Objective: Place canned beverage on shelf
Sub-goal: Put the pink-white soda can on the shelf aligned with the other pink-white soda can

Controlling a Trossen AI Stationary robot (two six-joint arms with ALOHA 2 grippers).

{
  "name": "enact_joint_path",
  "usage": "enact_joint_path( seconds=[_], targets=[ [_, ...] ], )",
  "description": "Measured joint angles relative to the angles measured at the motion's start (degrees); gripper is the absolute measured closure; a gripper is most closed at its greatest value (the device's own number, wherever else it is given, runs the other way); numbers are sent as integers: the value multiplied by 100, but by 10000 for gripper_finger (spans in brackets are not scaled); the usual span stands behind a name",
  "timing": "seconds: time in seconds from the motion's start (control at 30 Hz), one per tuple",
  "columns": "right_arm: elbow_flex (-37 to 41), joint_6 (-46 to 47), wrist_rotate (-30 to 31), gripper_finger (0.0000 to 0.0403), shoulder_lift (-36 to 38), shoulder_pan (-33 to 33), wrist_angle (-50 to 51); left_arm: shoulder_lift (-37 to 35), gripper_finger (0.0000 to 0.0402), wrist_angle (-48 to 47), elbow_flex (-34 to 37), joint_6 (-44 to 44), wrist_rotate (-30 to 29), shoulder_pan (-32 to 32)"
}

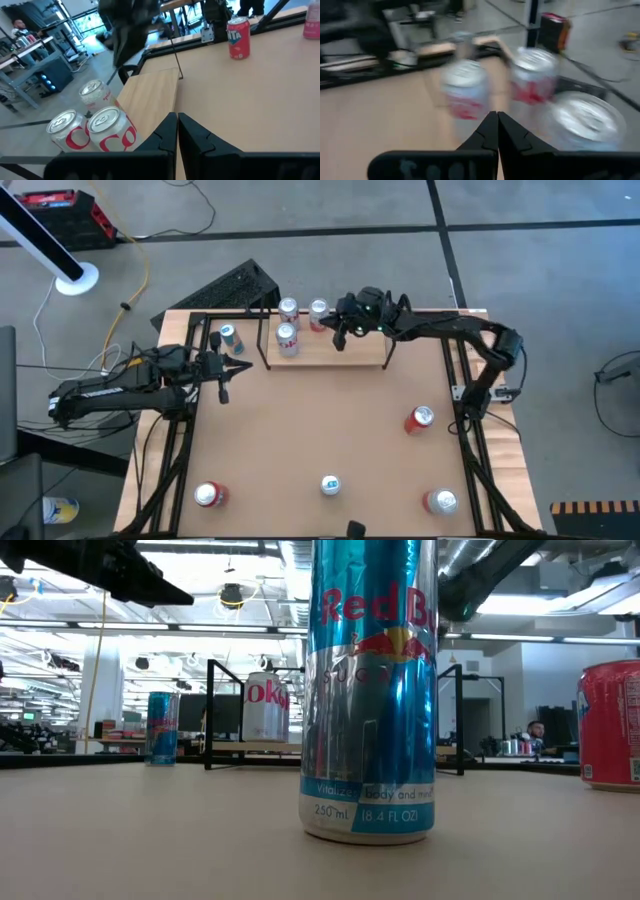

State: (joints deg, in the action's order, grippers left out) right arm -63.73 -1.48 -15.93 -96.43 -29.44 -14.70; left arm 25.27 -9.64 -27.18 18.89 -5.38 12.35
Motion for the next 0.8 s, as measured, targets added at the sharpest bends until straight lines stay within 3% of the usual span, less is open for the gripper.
enact_joint_path(
  seconds=[0.2,0.3,0.43,0.5,0.7,0.8],
  targets=[
    [-83,324,-8,379,1577,841,2276,77,401,264,13,269,22,1],
    [-406,799,493,380,2329,1572,3930,148,401,710,13,436,132,1],
    [-705,2227,1390,378,2960,2538,5512,218,401,1010,13,689,169,0],
    [-728,2919,1502,374,3244,2913,5873,250,401,1053,13,725,169,1],
    [-725,5020,1525,367,3533,3849,6783,322,401,1278,13,746,171,1],
    [-725,6415,1012,366,3515,4230,7082,327,401,1333,13,698,180,1]
  ],
)
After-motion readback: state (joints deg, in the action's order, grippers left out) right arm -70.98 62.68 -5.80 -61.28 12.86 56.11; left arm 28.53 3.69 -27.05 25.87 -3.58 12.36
